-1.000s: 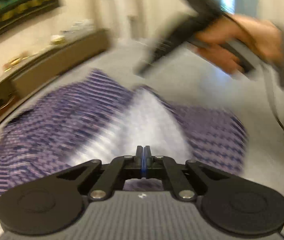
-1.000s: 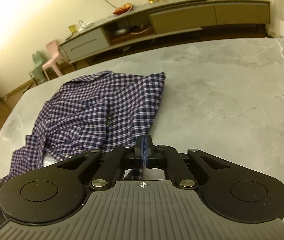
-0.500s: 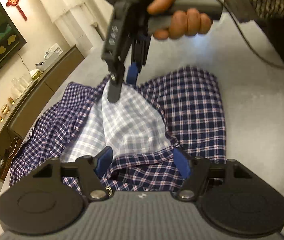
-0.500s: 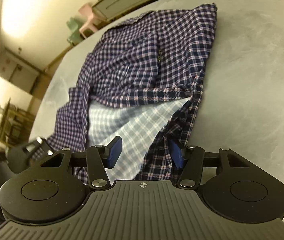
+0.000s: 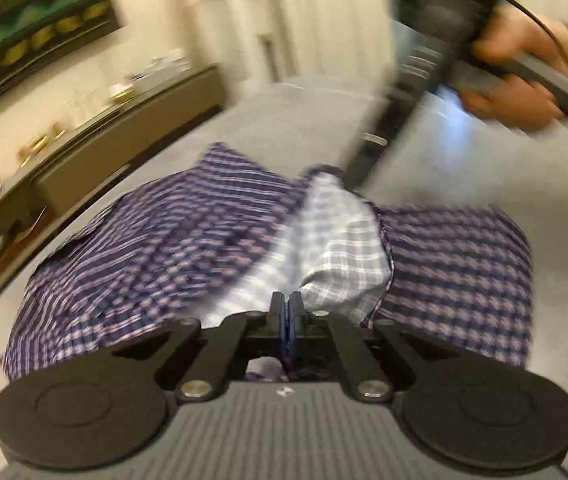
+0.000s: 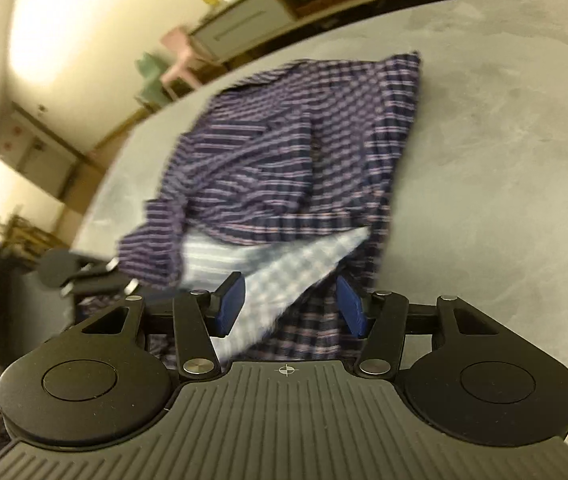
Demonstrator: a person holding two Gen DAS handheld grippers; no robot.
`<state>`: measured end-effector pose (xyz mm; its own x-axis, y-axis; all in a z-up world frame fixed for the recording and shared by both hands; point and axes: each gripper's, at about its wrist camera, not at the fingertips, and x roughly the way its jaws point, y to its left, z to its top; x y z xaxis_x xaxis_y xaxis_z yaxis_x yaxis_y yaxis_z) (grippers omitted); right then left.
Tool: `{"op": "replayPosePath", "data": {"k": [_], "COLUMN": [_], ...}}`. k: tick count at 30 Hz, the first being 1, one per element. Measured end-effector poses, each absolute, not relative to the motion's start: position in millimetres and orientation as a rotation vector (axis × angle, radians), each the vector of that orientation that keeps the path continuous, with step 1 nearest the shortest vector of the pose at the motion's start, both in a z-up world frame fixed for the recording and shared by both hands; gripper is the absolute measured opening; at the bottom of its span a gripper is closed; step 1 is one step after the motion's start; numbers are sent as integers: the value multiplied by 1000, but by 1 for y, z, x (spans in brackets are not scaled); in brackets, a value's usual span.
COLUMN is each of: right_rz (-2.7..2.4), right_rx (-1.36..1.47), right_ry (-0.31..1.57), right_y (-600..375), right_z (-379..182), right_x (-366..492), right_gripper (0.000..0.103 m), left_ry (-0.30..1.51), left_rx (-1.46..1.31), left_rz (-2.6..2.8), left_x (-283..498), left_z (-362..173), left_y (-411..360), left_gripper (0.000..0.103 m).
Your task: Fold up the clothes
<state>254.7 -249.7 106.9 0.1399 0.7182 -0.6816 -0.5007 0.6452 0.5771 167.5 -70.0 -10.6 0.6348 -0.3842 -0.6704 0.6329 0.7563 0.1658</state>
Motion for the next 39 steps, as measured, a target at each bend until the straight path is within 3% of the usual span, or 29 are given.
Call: {"op": "replayPosePath", "data": {"k": [4, 6, 7, 8, 10, 15, 17, 20, 23, 25, 27, 28, 31, 34, 36, 39], "right_rz": [936, 933, 928, 921, 910, 916, 918, 874, 811, 763, 745, 745, 808, 676, 581, 543], "right_rx": [181, 143, 118, 100, 65, 39, 113, 288, 304, 276, 170, 119, 11, -114, -178, -65], "right_ry": [1172, 1159, 1152, 1142, 1103, 1038, 947, 777, 775, 784, 778, 771, 770, 819, 828, 826], "right_y": [-232, -223, -220, -217, -214, -200, -202, -220, -234, -243, -240, -237, -221, -210, -209, -236], "right_z": [95, 93, 93, 93, 95, 99, 104, 113, 117, 120, 123, 124, 120, 101, 93, 108], "right_x": [247, 243, 241, 240, 237, 235, 236, 239, 245, 248, 245, 242, 232, 235, 238, 240], "right_gripper": [51, 51, 51, 51, 50, 45, 42, 46, 46, 46, 42, 30, 11, 6, 10, 18], "left_ry": [750, 781, 777, 757, 728, 731, 741, 761, 777, 772, 767, 771, 772, 748, 732, 707], "left_rx": [-13, -228, -305, -322, -246, 244, 414, 523, 473, 352, 213, 150, 71, 39, 18, -13], "left_rz": [-361, -269, -249, -251, -304, -597, -646, -546, -313, -184, -119, -130, -151, -89, -47, 14], "left_x": [205, 219, 221, 217, 202, 150, 135, 148, 185, 205, 217, 220, 207, 187, 174, 154], "left_z": [-4, -6, -6, -3, 4, 9, -2, -13, -12, -2, 11, 17, 25, 32, 36, 42], "left_y": [-14, 20, 34, 40, 35, -37, -65, -87, -82, -66, -46, -38, -17, 11, 29, 57], "left_gripper": [1, 10, 22, 24, 24, 27, 38, 38, 22, 20, 23, 26, 30, 32, 32, 50]}}
